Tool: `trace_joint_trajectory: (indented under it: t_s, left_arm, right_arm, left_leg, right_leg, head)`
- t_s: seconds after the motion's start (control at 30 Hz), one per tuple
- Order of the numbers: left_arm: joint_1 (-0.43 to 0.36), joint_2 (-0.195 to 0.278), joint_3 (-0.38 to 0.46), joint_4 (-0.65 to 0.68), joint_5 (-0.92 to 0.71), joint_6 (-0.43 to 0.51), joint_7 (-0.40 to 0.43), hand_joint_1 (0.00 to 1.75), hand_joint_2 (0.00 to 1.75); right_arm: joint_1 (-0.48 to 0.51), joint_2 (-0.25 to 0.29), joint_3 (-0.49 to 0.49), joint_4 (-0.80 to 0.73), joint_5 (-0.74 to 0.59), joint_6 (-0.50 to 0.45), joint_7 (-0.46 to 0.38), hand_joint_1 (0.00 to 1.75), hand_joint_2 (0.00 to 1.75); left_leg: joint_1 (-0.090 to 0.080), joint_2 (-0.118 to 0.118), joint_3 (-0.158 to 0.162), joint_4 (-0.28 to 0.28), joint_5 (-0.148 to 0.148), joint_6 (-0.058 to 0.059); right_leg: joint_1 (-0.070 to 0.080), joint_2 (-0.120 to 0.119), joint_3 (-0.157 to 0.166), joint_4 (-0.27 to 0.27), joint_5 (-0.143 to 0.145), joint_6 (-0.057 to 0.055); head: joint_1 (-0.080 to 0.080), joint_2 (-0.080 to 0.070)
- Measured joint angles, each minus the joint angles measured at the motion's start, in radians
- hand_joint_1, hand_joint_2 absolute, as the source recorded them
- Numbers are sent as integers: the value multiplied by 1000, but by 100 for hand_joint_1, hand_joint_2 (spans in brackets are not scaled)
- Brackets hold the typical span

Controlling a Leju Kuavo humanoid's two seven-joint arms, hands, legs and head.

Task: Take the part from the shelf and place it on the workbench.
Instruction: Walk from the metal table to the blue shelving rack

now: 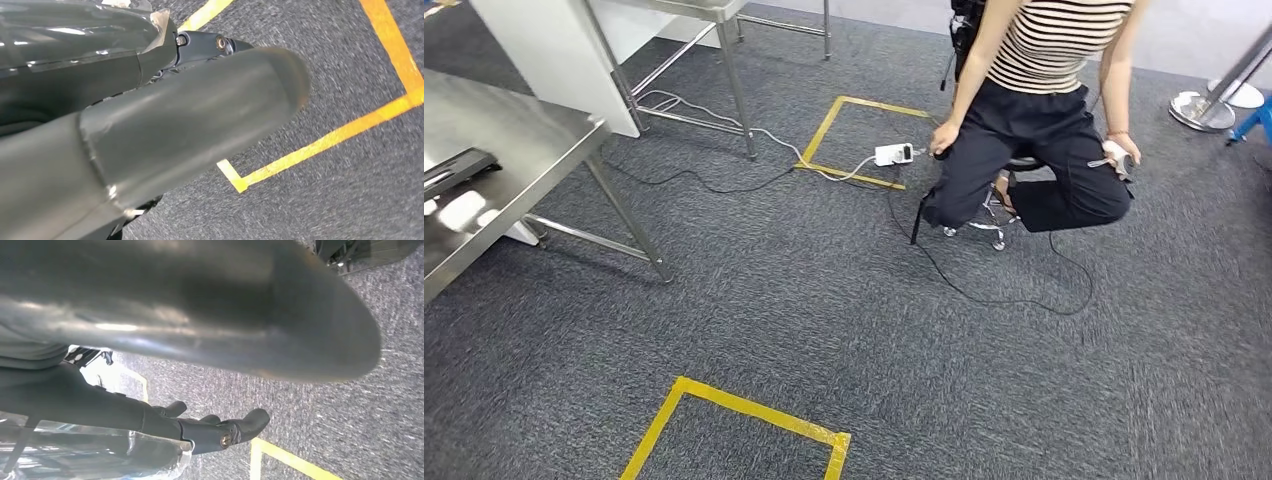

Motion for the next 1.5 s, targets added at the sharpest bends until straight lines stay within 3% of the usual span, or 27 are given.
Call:
trace_joint_trajectory:
  t_s: [0.07, 0.1, 0.17, 0.23, 0.3, 0.33, 0.37, 0.4, 0.47, 0.53, 0.6, 0.67, 0.73, 0.8, 0.83, 0.87, 0.93, 1.0, 1.03, 1.1, 1.13, 1.2, 1.23, 1.3, 1.37, 1.43, 1.5]
  left_arm:
    - [-4, -3, 4, 0, 2, 2, -1, 0, 0]
    - [-6, -5, 5, 0, 2, 2, -1, 0, 0]
    - [-8, -7, 9, 0, 3, 2, -1, 0, 0]
    - [-5, -9, 13, 0, 3, 2, -2, 0, 0]
    - [-4, -10, 17, 0, 3, 3, -2, 0, 0]
    - [-3, -10, 19, 0, 3, 3, -2, 0, 0]
    - [-3, -10, 20, 0, 3, 4, -2, 0, 0]
    - [-3, -10, 20, 0, 3, 4, -2, 0, 0]
    - [-3, -10, 22, 0, 6, 6, -2, 0, 0]
    - [-3, -11, 24, 0, 9, 14, -2, 0, 0]
    - [-4, -13, 26, 0, 14, 23, -2, 0, 0]
    - [-5, -15, 27, 0, 18, 30, -3, 0, 0]
    - [-5, -15, 29, 0, 21, 36, -4, 0, 0]
    - [-4, -14, 34, 0, 22, 39, -4, 0, 0]
    - [-5, -15, 37, 0, 23, 40, -5, 0, 0]
    - [-5, -15, 40, 0, 25, 41, -5, 0, 0]
    - [-6, -16, 43, 0, 27, 41, -6, 0, 0]
    - [-5, -16, 46, -1, 29, 38, -8, 0, 0]
    - [-6, -15, 47, -1, 29, 36, -9, 0, 0]
    - [-10, -16, 48, -1, 29, 30, -11, 0, 0]
    - [-11, -17, 48, -1, 28, 25, -11, 0, 0]
    - [-10, -17, 49, -1, 24, 15, -12, 0, 0]
    - [-8, -17, 48, -1, 22, 10, -11, 0, 0]
    - [-5, -15, 48, -1, 16, 0, -10, 0, 0]
    - [-2, -13, 48, -1, 9, -10, -8, 0, 0]
    - [-2, -11, 47, -1, -1, -22, -4, 0, 0]
    - [-2, -9, 43, -1, -16, -36, 2, 0, 0]
  right_arm:
    - [-1, -1, 6, 0, 6, 0, 4, 0, 0]
    - [0, -1, 8, 0, 7, 0, 4, 0, 0]
    - [0, -2, 9, 0, 8, 0, 5, 0, 0]
    - [-2, -2, 10, 0, 10, 0, 5, 0, 0]
    - [-1, -1, 11, 0, 10, 1, 6, 0, 0]
    - [0, -2, 11, 0, 10, 1, 6, 0, 0]
    - [0, -2, 11, 0, 10, 1, 6, 0, 0]
    - [0, -2, 11, 0, 11, 1, 7, 0, 0]
    - [-1, -2, 13, 0, 16, 2, 10, 0, 0]
    - [-2, -1, 18, 0, 24, 4, 15, 0, 0]
    - [1, -1, 25, 0, 34, 7, 20, 0, 0]
    - [3, -1, 31, 0, 45, 10, 25, 0, 0]
    - [1, -1, 35, 0, 53, 12, 27, 0, 0]
    - [-1, 0, 37, 0, 59, 13, 28, 0, 0]
    - [0, 0, 39, 0, 61, 13, 28, 0, 0]
    - [1, -1, 40, 0, 63, 13, 28, 0, 0]
    - [1, -1, 44, 0, 68, 13, 27, 0, 0]
    - [-2, -1, 49, 0, 72, 11, 22, 0, 0]
    - [-2, -1, 51, 0, 74, 9, 18, 0, 0]
    - [-2, -2, 52, 0, 75, 4, 8, 0, 0]
    - [-1, -3, 52, 0, 75, 0, 3, 0, 0]
    - [-2, -5, 52, 0, 73, -7, -6, 0, 0]
    - [-2, -5, 52, 0, 71, -10, -10, 0, 0]
    - [-2, -5, 52, 0, 67, -14, -19, 0, 0]
    - [0, -5, 51, 0, 60, -18, -25, 0, 0]
    - [1, -6, 49, 0, 51, -22, -27, 0, 0]
    - [0, -6, 44, 0, 39, -26, -30, 0, 0]
  left_leg:
    - [3, 20, 8, -2, -5, -15]
    - [7, 17, 10, 1, -9, -23]
    - [14, -28, -5, 48, -49, -31]
    - [16, -87, -60, 175, -124, -32]
    - [16, -104, -117, 289, -165, -30]
    - [16, -105, -124, 298, -156, -28]
    - [16, -108, -113, 267, -126, -26]
    - [17, -115, -87, 206, -86, -24]
    - [20, -160, -35, 77, -24, -21]
    - [17, -184, -16, 24, -9, -19]
    - [12, -161, -14, 16, -5, -9]
    - [12, -135, -10, 4, 3, 7]
    - [9, -108, -7, -2, 5, 16]
    - [4, -77, -7, -1, 4, 19]
    - [4, -62, -7, -1, 2, 19]
    - [4, -50, -5, -1, 1, 17]
    - [4, -29, 0, 1, -5, 9]
    - [0, -11, 8, 4, -14, -4]
    - [-2, -3, 11, 4, -18, -10]
    - [2, 13, 20, 3, -23, -21]
    - [7, 6, 22, 9, -30, -27]
    - [14, -40, -2, 73, -76, -33]
    - [16, -70, -30, 134, -111, -33]
    - [16, -97, -93, 256, -160, -31]
    - [16, -104, -109, 272, -138, -29]
    - [19, -127, -64, 159, -65, -25]
    - [20, -162, -20, 54, -23, -24]
  right_leg:
    - [6, 13, -5, -6, 5, -18]
    - [4, 24, -5, -8, 7, -25]
    - [-1, 47, -2, -11, 12, -42]
    - [2, 70, -1, -12, 16, -55]
    - [9, 97, -2, -11, 16, -60]
    - [10, 112, -1, -11, 16, -60]
    - [11, 127, 1, -10, 15, -59]
    - [11, 141, 3, -10, 15, -59]
    - [15, 165, 1, -4, 14, -56]
    - [17, 186, -10, 0, 16, -46]
    - [13, 202, -24, -1, 19, -32]
    - [14, 168, -49, 38, -1, -28]
    - [16, 113, -105, 151, -53, -34]
    - [11, 91, -165, 272, -96, -31]
    - [7, 85, -174, 292, -98, -23]
    - [3, 80, -158, 264, -83, -13]
    - [-5, 44, -81, 122, -32, 7]
    - [-5, 8, -22, 20, 3, 6]
    - [-1, 3, -15, 7, 9, 0]
    - [2, 23, -19, 6, 12, -16]
    - [1, 34, -18, 3, 14, -23]
    - [-3, 56, -14, 0, 18, -43]
    - [0, 67, -14, 0, 19, -49]
    - [6, 92, -16, 0, 21, -57]
    - [9, 120, -15, 2, 21, -57]
    - [10, 146, -14, 5, 21, -57]
    - [14, 169, -19, 10, 22, -51]
  head:
    - [-1, 0]
    - [-2, 0]
    - [-7, 0]
    - [-11, 0]
    - [-11, 0]
    - [-11, 0]
    - [-11, 0]
    - [-11, 0]
    - [-12, 0]
    - [-11, 0]
    - [-11, 0]
    - [-9, 0]
    - [-6, 0]
    - [-5, 0]
    - [-5, 0]
    - [-4, 0]
    - [-3, 0]
    - [-4, 0]
    - [-6, 0]
    - [-11, 0]
    - [-12, 0]
    - [-16, 0]
    - [-18, 0]
    - [-19, 0]
    - [-19, 0]
    - [-19, 0]
    - [-18, 0]
